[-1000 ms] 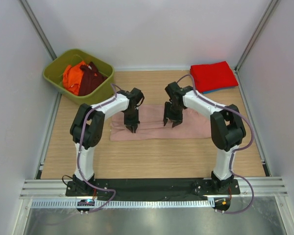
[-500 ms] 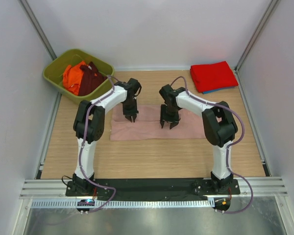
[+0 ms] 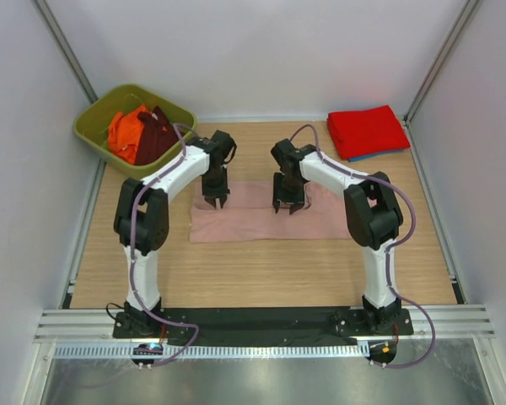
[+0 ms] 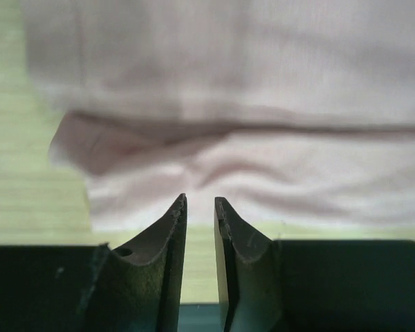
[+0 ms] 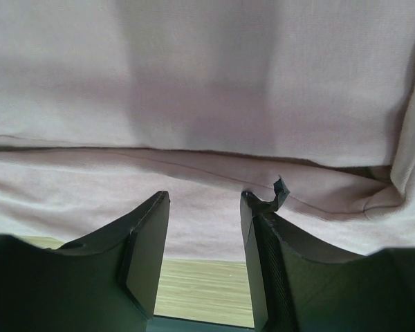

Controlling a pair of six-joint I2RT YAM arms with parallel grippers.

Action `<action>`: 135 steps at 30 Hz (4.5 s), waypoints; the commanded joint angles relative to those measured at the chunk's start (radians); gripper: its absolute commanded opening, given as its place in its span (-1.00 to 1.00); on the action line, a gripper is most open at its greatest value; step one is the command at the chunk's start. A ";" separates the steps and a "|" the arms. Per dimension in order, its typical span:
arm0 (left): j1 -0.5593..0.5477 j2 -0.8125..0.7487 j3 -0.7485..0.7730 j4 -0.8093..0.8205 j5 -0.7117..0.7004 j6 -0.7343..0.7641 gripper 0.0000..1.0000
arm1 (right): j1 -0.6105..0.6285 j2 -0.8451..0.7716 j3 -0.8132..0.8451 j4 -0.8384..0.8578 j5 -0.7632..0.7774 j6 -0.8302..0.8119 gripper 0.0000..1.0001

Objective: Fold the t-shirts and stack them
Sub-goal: Fold the tshirt

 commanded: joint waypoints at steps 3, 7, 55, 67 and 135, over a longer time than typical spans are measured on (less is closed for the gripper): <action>0.002 -0.214 -0.124 -0.014 -0.004 -0.020 -0.52 | 0.003 0.051 0.068 0.027 0.021 -0.023 0.05; 0.002 -0.252 -0.201 -0.001 -0.009 -0.023 -0.52 | 0.003 0.113 0.169 0.017 0.053 -0.051 0.05; 0.103 -0.228 -0.445 0.065 0.032 0.003 -0.46 | -0.771 -0.459 -0.386 -0.097 0.110 -0.066 -0.23; 0.048 -0.320 -0.398 0.022 0.085 -0.029 -0.41 | -0.797 -0.272 -0.453 0.055 0.101 -0.034 -0.21; -0.360 0.390 0.392 0.769 0.120 -0.103 -0.26 | -0.619 -0.196 -0.156 0.268 -0.249 -0.124 -0.16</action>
